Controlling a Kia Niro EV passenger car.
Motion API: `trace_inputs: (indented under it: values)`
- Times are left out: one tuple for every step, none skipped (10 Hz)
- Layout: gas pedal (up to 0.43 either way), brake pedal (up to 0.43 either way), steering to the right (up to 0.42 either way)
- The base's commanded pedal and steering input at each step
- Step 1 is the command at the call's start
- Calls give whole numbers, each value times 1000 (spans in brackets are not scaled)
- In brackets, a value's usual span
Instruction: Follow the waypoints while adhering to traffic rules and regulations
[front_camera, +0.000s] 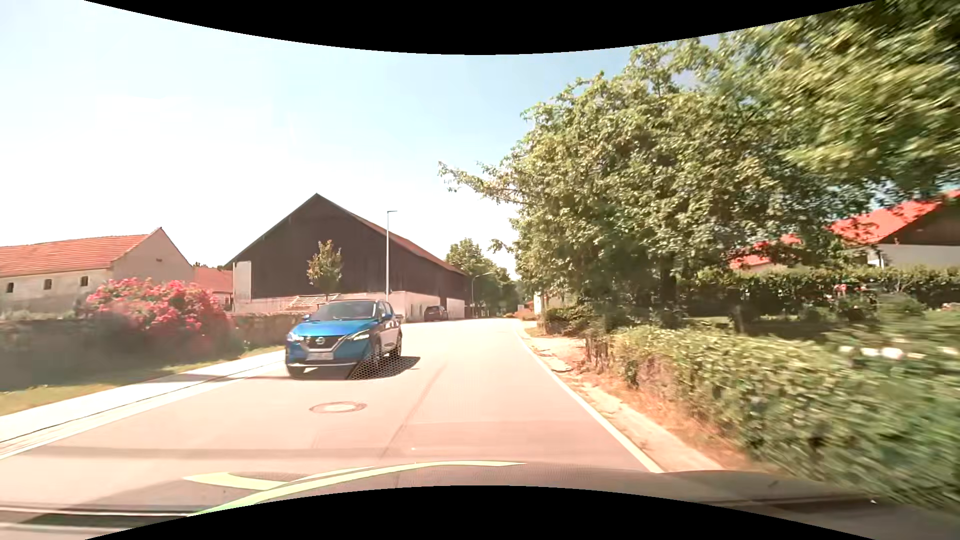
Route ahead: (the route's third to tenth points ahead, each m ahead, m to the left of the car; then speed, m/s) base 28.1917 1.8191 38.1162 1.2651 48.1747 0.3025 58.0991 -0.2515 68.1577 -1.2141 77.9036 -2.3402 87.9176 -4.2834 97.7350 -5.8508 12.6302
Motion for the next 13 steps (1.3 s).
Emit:
trace_inputs:
  values:
    - [0, 0, 7]
    - [0, 0, 6]
    - [0, 0, 6]
    - [0, 0, 6]
    - [0, 0, 6]
    - [0, 0, 6]
    - [0, 0, 6]
    - [0, 0, 6]
    - [0, 0, 7]
    - [0, 0, 8]
    - [0, 0, 7]
    - [0, 0, 7]
    - [0, 0, 8]
